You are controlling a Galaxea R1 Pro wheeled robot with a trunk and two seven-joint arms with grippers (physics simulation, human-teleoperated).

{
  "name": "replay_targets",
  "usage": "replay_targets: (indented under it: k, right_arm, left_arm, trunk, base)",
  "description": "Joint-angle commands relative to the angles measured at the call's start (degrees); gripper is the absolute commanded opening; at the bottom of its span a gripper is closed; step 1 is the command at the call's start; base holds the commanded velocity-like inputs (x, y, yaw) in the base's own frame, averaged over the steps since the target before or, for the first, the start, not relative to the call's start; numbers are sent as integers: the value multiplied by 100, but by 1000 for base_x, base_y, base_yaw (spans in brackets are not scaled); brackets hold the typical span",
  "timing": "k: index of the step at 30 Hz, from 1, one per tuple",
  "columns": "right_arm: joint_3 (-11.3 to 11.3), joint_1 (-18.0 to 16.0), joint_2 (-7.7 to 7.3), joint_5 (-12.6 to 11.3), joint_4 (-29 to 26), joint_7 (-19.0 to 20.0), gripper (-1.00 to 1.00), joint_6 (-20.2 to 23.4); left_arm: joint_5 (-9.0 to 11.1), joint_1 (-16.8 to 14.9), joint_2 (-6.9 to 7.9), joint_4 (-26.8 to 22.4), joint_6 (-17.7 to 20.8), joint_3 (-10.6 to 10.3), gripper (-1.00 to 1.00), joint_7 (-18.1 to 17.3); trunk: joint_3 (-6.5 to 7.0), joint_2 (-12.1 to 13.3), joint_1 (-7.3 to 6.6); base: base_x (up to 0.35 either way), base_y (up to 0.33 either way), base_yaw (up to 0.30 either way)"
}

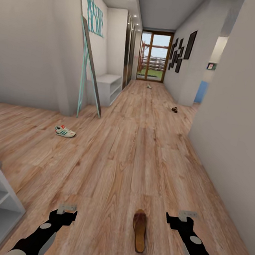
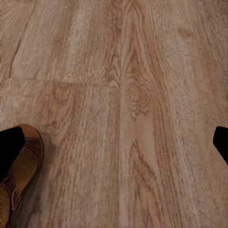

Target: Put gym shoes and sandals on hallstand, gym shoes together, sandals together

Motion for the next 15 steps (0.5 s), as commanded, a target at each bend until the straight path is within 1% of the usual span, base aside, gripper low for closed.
replay_targets:
  k: [1,7,12,15]
  right_arm:
    - [-6,-2,1,-2,2,1,100,-17]
    - [-6,-2,0,-2,2,1,100,-23]
    - [-6,-2,1,-2,0,1,100,-25]
    - [-6,-2,1,-2,1,1,100,-25]
  left_arm:
    - [-9,-3,-1,5,-20,11,100,-5]
    - [-9,-3,0,6,-20,11,100,-5]
    - [-6,-3,0,5,-20,11,100,-2]
    - [-2,-3,0,5,-20,11,100,1]
  trunk:
    - [-12,-2,2]
    - [-34,-2,2]
    - [-37,-2,2]
    - [-38,-2,2]
  base:
    - [318,164,0]
    - [307,192,0]
    - [271,232,-8]
    - [158,246,-151]
